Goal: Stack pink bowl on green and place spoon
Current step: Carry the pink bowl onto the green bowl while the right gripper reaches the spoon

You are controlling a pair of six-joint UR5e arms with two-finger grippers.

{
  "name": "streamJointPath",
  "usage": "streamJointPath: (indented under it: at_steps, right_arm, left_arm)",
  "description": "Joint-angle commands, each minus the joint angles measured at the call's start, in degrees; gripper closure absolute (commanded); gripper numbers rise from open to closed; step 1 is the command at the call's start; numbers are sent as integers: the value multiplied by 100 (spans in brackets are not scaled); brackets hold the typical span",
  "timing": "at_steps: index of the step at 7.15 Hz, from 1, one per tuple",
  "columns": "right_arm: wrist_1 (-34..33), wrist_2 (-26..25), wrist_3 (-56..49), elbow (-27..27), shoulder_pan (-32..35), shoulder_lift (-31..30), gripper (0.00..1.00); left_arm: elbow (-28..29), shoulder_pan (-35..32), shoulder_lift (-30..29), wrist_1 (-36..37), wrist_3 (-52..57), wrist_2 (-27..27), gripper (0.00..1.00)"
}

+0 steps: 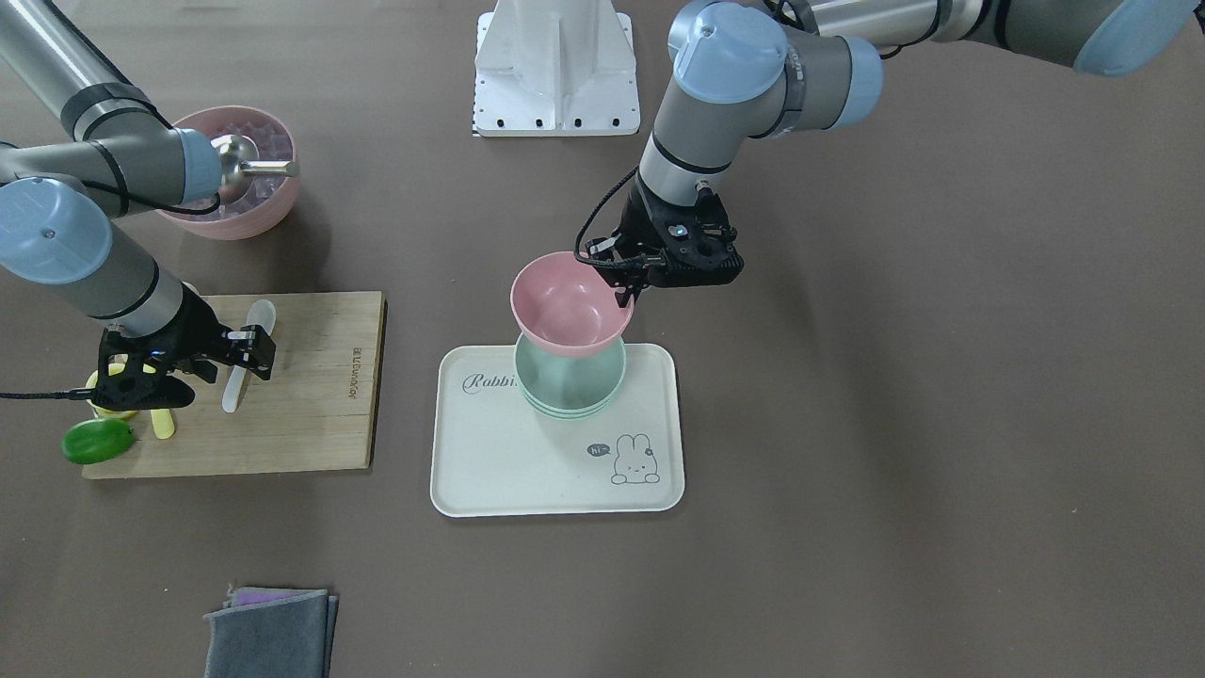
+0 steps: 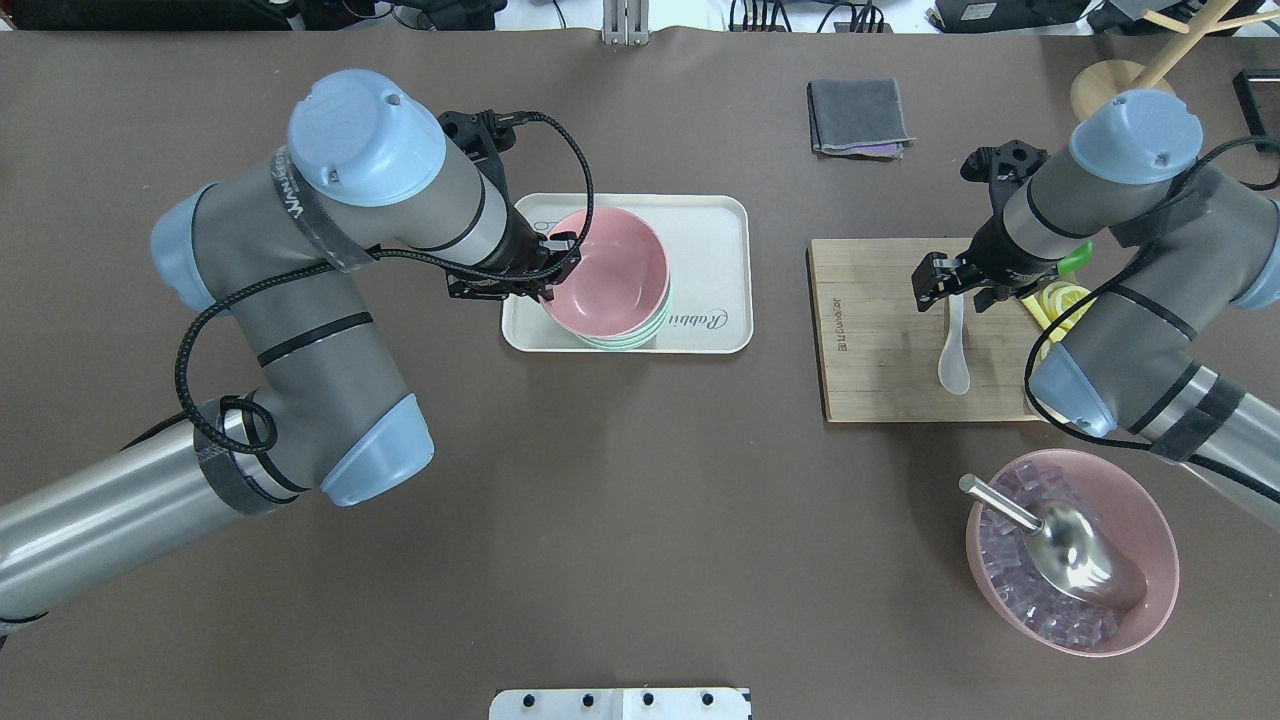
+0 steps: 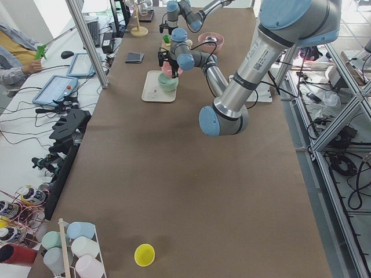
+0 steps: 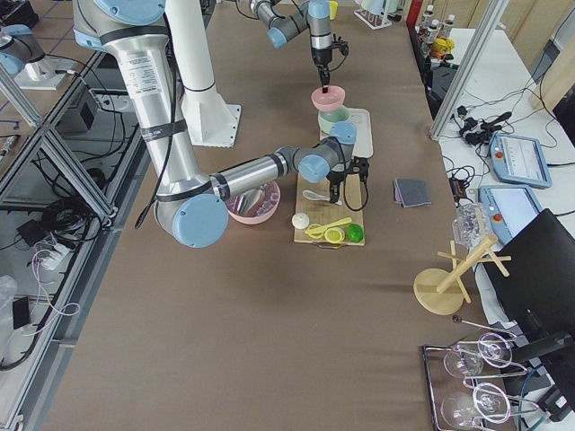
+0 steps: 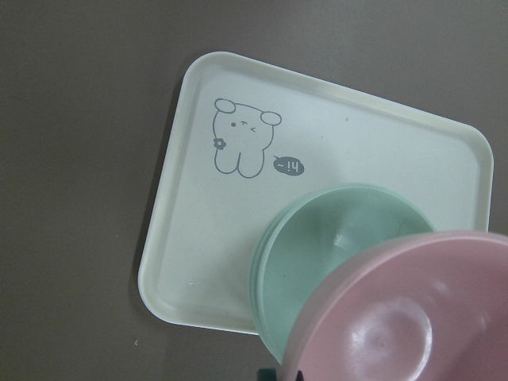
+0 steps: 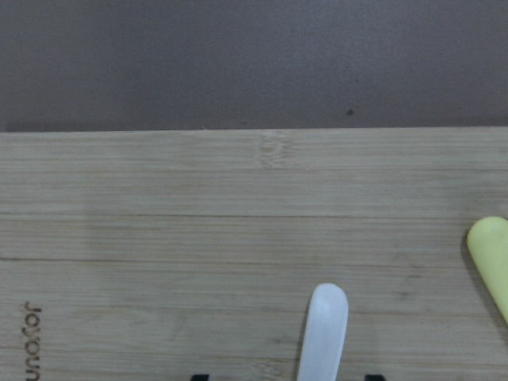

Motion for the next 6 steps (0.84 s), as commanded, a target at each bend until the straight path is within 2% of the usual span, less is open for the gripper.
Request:
streamJointPath:
  at_steps: [1, 2, 4, 5, 6]
  right_arm:
    - [4, 2, -1, 16, 0, -128, 41]
    - [4, 11, -1, 16, 0, -155, 61]
    - [4, 46, 25, 43, -17, -155, 62]
    - [4, 64, 25, 43, -26, -155, 69]
    - [4, 73, 25, 43, -26, -155, 84]
  left_arm:
    - [40, 32, -48, 6, -26, 19, 100]
    - [40, 32, -48, -2, -26, 19, 100]
    - [49, 23, -47, -2, 35, 19, 100]
    - [214, 23, -126, -28, 53, 19, 100]
    - [347, 5, -257, -20, 62, 28, 100]
